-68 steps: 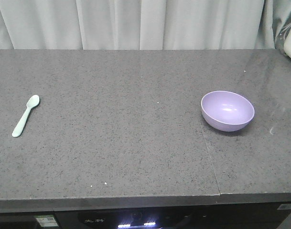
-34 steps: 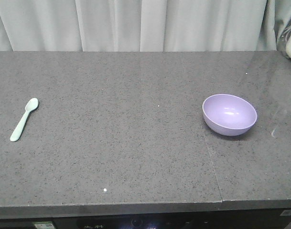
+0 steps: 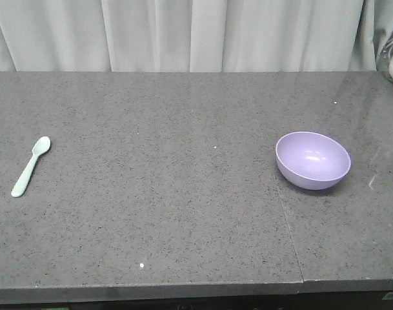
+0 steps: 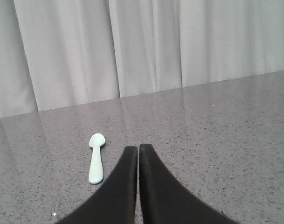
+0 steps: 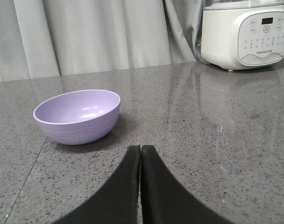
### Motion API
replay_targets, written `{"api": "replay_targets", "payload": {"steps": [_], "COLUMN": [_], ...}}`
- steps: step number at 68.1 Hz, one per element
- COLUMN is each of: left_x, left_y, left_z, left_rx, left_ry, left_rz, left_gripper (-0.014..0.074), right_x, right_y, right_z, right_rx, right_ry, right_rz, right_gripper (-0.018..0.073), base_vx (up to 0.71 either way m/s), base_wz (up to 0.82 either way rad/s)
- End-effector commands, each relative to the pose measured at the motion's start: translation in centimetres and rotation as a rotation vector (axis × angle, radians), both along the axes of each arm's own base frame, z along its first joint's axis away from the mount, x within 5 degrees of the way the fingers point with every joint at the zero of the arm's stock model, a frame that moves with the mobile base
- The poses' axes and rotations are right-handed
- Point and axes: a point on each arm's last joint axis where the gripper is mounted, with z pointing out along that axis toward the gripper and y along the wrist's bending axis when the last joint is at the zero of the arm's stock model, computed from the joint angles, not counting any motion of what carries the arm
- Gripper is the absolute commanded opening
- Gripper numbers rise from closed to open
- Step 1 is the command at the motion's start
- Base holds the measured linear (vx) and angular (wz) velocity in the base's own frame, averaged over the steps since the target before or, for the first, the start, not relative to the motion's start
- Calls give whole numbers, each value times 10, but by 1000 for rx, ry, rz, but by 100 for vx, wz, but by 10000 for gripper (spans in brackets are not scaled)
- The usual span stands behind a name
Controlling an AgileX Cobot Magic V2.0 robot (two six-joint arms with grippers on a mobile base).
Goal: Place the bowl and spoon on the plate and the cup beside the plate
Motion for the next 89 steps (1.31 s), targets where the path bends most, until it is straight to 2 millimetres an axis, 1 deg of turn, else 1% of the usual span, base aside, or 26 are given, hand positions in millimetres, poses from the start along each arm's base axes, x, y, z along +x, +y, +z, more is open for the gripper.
{"api": "replay_targets", "payload": {"steps": [1, 89], "left_x": [2, 2], "left_y": [-1, -1], "left_z": [-5, -5], "left_rx": [-13, -13], "left_ry": [-21, -21], "left_rz": [-13, -13], "left_gripper": [-6, -6], "right_x": [0, 0], "right_y": [0, 0], "right_z": [2, 2], "right_rx": [-20, -20], "right_ry": [-69, -69], "right_rz": [2, 2], "right_gripper": [-5, -5], "base_vx": [2, 1], "base_wz": [0, 0]}}
